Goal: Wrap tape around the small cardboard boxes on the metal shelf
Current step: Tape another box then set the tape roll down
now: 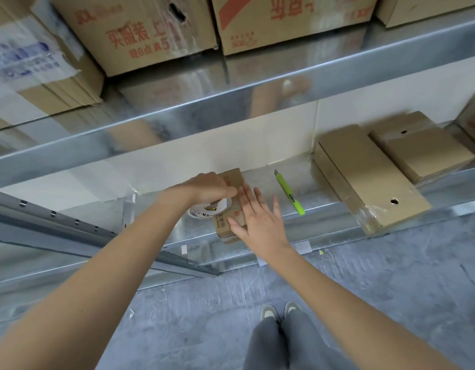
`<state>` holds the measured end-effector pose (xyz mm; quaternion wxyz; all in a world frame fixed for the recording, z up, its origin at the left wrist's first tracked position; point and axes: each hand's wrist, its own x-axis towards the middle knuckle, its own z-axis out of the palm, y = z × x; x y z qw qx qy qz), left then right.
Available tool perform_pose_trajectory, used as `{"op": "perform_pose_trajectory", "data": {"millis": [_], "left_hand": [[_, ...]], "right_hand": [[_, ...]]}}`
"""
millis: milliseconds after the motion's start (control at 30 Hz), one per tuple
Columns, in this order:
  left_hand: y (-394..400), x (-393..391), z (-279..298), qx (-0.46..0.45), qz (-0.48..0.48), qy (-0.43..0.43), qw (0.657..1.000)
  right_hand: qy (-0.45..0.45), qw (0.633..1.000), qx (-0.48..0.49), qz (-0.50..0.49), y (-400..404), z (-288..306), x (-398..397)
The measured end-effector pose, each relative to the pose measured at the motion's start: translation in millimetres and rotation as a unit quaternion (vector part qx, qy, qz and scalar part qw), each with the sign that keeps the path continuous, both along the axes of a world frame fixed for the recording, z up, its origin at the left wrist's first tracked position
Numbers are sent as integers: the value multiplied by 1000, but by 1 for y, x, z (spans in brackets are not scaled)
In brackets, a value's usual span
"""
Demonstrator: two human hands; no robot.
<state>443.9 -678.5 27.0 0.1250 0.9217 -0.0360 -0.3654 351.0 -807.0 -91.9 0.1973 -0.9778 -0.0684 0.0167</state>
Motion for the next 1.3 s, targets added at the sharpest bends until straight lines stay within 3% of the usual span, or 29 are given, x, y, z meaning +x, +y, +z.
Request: {"op": "perform_pose_trajectory", "data": {"millis": [133, 300, 400, 600, 800, 933, 1000, 1067, 1167, 1233, 1300], "left_hand": [[3, 5, 6, -27, 51, 74, 996], [6, 6, 4, -47, 37, 151, 987], [6, 5, 6, -17, 49, 169, 984], [18, 7, -8, -112, 72, 108, 985], [23, 9, -13, -124, 84, 105, 983], [22, 11, -15, -128, 84, 101, 983], [22, 11, -16, -130, 77, 107, 983], [22, 11, -18, -129, 74, 112, 983], [23, 11, -21, -130, 73, 108, 983], [24, 11, -22, -131, 73, 105, 983], [25, 11, -22, -129, 75, 103, 983]], "right_hand": [[4, 1000, -3, 1, 0, 0, 0], [4, 1000, 12, 9, -2, -1, -2], [5, 1000, 8, 10, -2, 1, -3], [26, 999, 0, 22, -4, 2, 0], [31, 999, -5, 26, -5, 4, 2], [53, 992, 108, 33, -7, 5, 4], [13, 984, 176, -14, -16, 4, 12], [-43, 983, 141, -111, -34, -4, 29], [47, 973, 20, -224, -61, -16, 54], [129, 971, -25, -199, -68, -26, 63], [145, 976, -61, -150, -69, -33, 66]]}}
